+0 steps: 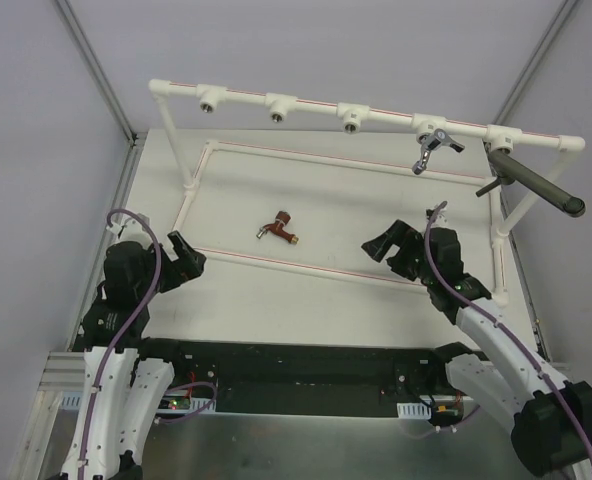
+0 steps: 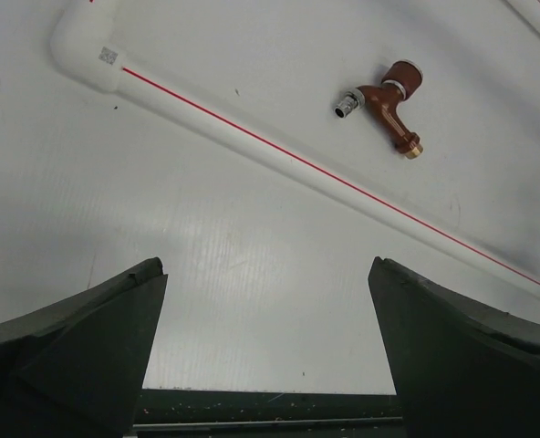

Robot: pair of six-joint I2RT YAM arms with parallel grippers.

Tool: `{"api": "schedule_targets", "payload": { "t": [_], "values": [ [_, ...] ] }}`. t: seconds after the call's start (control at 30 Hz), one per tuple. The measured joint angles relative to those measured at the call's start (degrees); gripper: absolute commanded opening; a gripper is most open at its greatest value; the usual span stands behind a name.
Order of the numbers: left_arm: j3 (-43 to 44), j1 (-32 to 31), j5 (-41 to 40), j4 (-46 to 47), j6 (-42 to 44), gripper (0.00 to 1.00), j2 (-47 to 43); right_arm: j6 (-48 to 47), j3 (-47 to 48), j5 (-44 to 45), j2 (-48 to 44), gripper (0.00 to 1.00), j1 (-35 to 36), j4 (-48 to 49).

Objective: Install the water faucets

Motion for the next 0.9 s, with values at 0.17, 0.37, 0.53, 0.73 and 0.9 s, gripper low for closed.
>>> {"api": "schedule_targets", "payload": {
  "t": [0.17,0.37,0.53,0.73,0.9],
  "values": [
    [-1.95,0.0,0.66,-0.22,0.39,0.99,0.0,-0.24,0.59,0.57,8.76,0.99,3.32,4.13],
    [-2.51,-0.02,2.8,-0.68,0.52,0.99,2.95,-2.95,7.1,2.27,23.06,0.85,9.7,9.66],
    [-2.51,0.0,3.17,-0.68,0.72,0.99,6.25,-5.73,15.74,3.15,36.35,0.75,13.53,14.25],
    [-2.51,-0.02,4.04,-0.68,0.81,0.99,8.17,-10.01,28.3,5.88,50.47,0.67,17.29,14.67],
    [-2.51,0.0,4.07,-0.66,0.81,0.99,9.27,-14.97,36.46,7.45,58.18,0.66,19.52,12.81]
  ]
}}
